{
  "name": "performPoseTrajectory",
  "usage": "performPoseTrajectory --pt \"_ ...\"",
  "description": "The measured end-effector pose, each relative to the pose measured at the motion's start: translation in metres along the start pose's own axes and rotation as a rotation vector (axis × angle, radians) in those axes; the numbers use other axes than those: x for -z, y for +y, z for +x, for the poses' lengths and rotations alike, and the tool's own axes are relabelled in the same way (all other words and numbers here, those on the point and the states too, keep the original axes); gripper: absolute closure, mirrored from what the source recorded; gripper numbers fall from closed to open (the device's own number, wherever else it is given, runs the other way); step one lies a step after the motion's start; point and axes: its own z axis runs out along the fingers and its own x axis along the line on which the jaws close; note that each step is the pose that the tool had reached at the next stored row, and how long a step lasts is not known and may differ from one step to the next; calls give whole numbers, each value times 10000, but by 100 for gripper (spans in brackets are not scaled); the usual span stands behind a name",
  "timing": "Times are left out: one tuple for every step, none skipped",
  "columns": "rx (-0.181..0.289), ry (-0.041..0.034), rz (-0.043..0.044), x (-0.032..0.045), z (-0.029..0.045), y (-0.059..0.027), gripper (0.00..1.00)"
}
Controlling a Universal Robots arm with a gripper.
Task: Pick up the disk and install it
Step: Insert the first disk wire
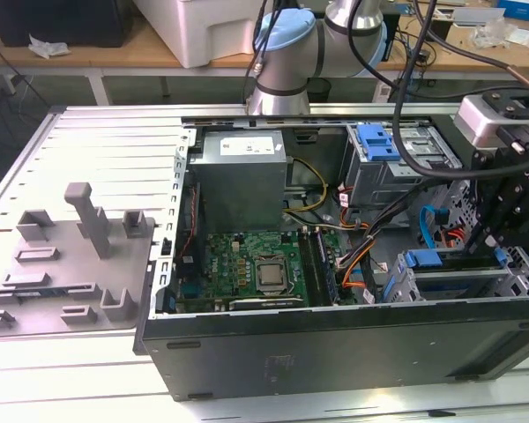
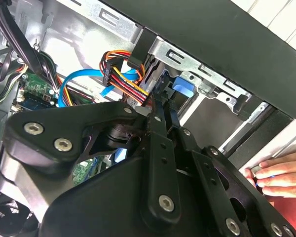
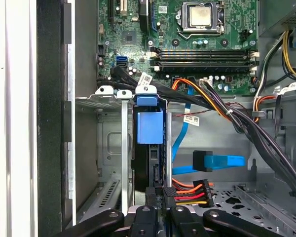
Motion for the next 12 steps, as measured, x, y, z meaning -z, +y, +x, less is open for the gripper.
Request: performPoseTrajectory --pt "0 -1 0 -2 0 0 83" --pt "0 -1 -1 -3 0 0 83" --pt "0 0 0 -3 0 0 83" --pt "0 0 0 -3 0 0 83" --pt "0 -1 0 -3 0 0 83" --pt "0 -1 0 -4 0 0 83" --pt "0 -2 -1 -4 0 0 83" --pt "0 -2 -1 -4 0 0 83" --pt "0 -1 0 -4 0 0 83" --pt "0 -2 0 -5 0 0 83" --pt "0 -1 -1 -5 0 0 83" --pt "0 -1 0 -6 0 0 83"
